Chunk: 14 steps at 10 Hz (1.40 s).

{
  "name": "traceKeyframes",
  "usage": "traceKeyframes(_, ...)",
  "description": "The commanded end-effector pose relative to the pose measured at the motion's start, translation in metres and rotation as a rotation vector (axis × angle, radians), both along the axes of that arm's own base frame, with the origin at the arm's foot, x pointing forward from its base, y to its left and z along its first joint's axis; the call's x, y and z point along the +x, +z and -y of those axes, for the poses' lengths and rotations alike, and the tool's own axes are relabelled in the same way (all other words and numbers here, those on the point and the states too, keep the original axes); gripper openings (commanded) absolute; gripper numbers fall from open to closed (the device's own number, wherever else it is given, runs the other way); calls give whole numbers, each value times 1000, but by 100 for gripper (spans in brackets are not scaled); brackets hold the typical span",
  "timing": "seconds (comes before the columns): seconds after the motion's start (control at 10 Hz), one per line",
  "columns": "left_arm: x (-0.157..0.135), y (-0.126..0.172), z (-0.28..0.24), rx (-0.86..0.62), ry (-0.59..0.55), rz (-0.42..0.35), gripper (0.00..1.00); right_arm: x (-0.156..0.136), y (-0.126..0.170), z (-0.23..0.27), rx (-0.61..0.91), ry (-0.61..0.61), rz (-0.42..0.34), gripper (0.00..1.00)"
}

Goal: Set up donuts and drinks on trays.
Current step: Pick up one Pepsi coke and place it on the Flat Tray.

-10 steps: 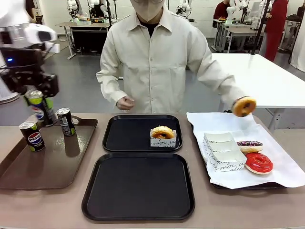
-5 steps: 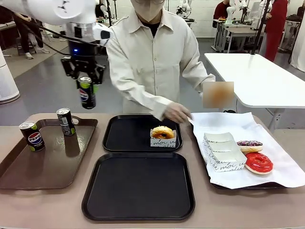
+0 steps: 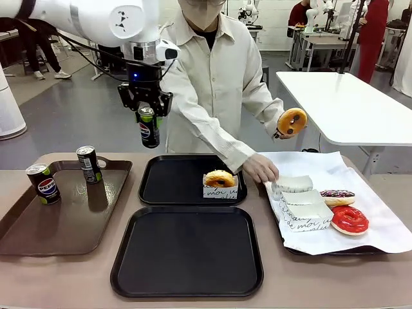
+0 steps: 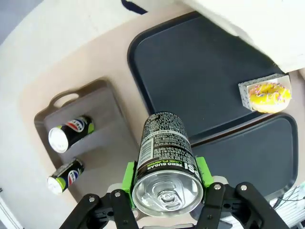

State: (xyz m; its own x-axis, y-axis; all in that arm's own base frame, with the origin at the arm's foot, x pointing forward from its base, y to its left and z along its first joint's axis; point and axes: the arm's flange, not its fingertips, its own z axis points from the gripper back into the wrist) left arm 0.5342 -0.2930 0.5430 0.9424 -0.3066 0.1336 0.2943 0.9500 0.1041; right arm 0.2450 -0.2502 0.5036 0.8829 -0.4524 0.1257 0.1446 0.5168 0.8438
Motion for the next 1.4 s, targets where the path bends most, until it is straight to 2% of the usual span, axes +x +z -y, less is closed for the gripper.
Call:
traceKeyframes(0.0, 7, -10, 1, -23, -44, -17, 59, 0, 0, 0, 12, 5, 27, 100)
traceKeyframes(0.1, -6, -14, -10, -11, -54, -85, 59, 0, 0, 0, 12, 5, 27, 100)
traceKeyframes(0.2, -47, -12, -44, -45, -101, -237, 59, 0, 0, 0, 12, 5, 27, 100)
traceKeyframes(0.3, -102, -18, -77, 18, -175, -223, 59, 0, 0, 0, 12, 5, 27, 100)
traceKeyframes(0.4, -142, -30, -107, 46, -217, -210, 59, 0, 0, 0, 12, 5, 27, 100)
traceKeyframes(0.5, -163, -44, -123, 26, -237, -231, 59, 0, 0, 0, 12, 5, 27, 100)
traceKeyframes(0.8, -174, -53, -135, 7, -230, -222, 59, 0, 0, 0, 12, 5, 27, 100)
traceKeyframes(0.9, -174, -52, -134, 25, -147, -183, 59, 0, 0, 0, 12, 5, 27, 100)
traceKeyframes(1.0, -183, -57, -143, 43, -216, -259, 59, 0, 0, 0, 12, 5, 27, 100)
traceKeyframes(1.3, -183, -57, -143, 43, -216, -259, 59, 0, 0, 0, 12, 5, 27, 100)
